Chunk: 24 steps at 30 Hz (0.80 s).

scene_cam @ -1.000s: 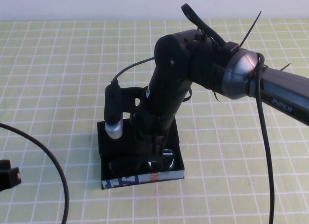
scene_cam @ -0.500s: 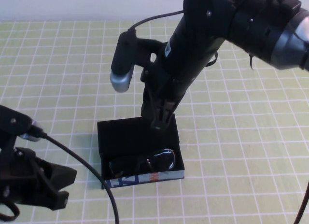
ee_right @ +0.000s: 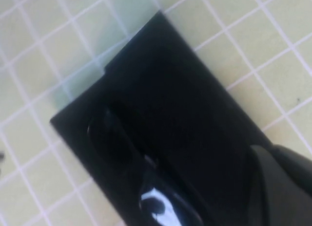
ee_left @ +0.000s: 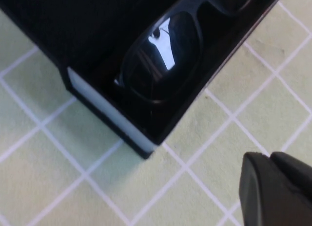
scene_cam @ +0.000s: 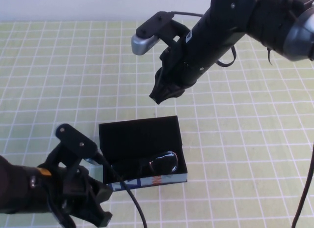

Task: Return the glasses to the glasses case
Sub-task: Close the glasses case

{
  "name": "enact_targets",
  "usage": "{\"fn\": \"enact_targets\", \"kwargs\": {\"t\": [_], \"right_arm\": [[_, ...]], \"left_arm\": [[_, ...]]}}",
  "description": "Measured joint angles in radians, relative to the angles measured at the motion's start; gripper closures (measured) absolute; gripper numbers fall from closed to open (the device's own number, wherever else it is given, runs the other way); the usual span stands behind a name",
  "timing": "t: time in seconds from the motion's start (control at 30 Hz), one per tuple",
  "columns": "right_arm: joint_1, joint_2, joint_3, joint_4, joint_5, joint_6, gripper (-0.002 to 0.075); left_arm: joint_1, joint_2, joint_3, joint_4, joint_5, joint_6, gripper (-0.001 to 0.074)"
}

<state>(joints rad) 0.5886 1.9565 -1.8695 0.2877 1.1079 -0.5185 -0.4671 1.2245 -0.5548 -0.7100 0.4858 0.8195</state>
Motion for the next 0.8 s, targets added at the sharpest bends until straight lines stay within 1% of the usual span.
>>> {"fn": "enact_targets", "kwargs": {"t": [0.1, 0.17, 0.3, 0.43, 0.53, 0.63, 0.8], "right_arm": [[-0.005, 0.047, 0.001, 0.027, -0.035, 0.046, 0.0742], [-0.007, 0.084, 0.001, 0.04, -0.044, 0.057, 0.0742], [-0.007, 0.153, 0.003, 0.043, -0.107, 0.107, 0.0742], [-0.009, 0.179, 0.003, -0.01, -0.212, 0.181, 0.0742], [-0.023, 0.188, 0.003, 0.006, -0.282, 0.211, 0.0742], [-0.039, 0.205, 0.003, 0.053, -0.309, 0.213, 0.0742], [-0.043, 0.26, 0.003, 0.068, -0.315, 0.209, 0.0742]], "left_arm": [[-0.045, 0.057, 0.0, -0.005, -0.062, 0.002, 0.0738], [-0.057, 0.093, 0.0, -0.008, -0.084, 0.005, 0.0738], [-0.061, 0.162, 0.0, -0.013, -0.13, 0.005, 0.0738], [-0.061, 0.21, 0.0, -0.021, -0.155, 0.005, 0.0738], [-0.061, 0.236, 0.0, -0.023, -0.165, 0.005, 0.0738], [-0.061, 0.248, 0.0, -0.023, -0.174, 0.005, 0.0738], [-0.061, 0.254, 0.0, -0.025, -0.19, 0.005, 0.0738]]}}
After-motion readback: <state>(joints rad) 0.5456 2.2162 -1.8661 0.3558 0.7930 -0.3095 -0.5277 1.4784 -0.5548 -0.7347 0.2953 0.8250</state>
